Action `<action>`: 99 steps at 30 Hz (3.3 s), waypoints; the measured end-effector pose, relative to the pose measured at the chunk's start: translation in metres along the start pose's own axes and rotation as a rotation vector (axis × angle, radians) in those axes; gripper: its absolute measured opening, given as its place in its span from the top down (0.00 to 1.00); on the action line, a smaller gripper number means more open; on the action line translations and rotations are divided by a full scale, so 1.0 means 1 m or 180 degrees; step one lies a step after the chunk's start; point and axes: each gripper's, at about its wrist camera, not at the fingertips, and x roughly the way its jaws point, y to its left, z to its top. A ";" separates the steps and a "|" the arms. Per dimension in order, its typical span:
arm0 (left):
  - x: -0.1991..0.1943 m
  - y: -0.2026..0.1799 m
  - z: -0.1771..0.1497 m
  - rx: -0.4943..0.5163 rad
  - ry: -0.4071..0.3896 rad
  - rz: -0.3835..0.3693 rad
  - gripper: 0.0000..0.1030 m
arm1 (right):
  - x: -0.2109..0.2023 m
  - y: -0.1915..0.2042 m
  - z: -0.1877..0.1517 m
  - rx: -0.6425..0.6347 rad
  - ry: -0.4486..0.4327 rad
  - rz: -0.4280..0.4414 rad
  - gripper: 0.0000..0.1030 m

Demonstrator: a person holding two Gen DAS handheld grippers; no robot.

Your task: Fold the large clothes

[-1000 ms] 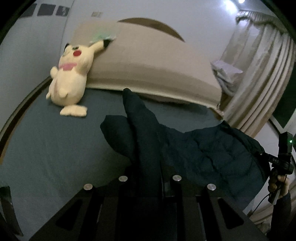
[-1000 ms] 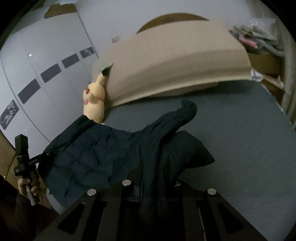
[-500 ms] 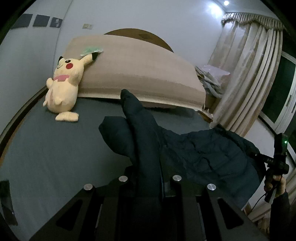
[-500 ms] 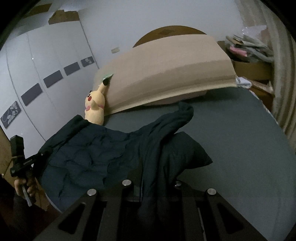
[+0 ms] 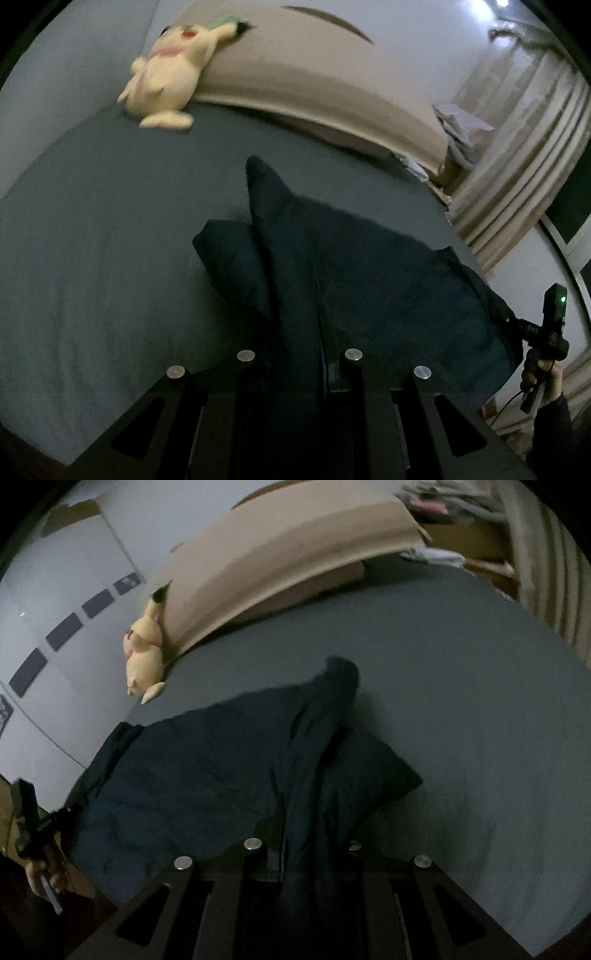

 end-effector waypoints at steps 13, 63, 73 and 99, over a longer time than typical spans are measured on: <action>0.031 0.031 -0.038 -0.0267 0.0214 0.0028 0.79 | 0.032 -0.034 -0.038 0.0395 0.0170 0.0061 0.81; 0.195 -0.087 0.083 0.0639 0.0376 0.1514 0.25 | 0.179 0.085 0.069 -0.0629 0.0379 -0.1256 0.00; 0.144 -0.097 0.075 0.0633 0.0275 0.1433 0.26 | 0.109 0.102 0.058 -0.0688 0.0024 -0.1207 0.00; 0.039 -0.080 -0.117 0.0962 -0.0351 0.1516 0.22 | 0.017 0.066 -0.147 -0.0583 -0.0315 -0.0884 0.00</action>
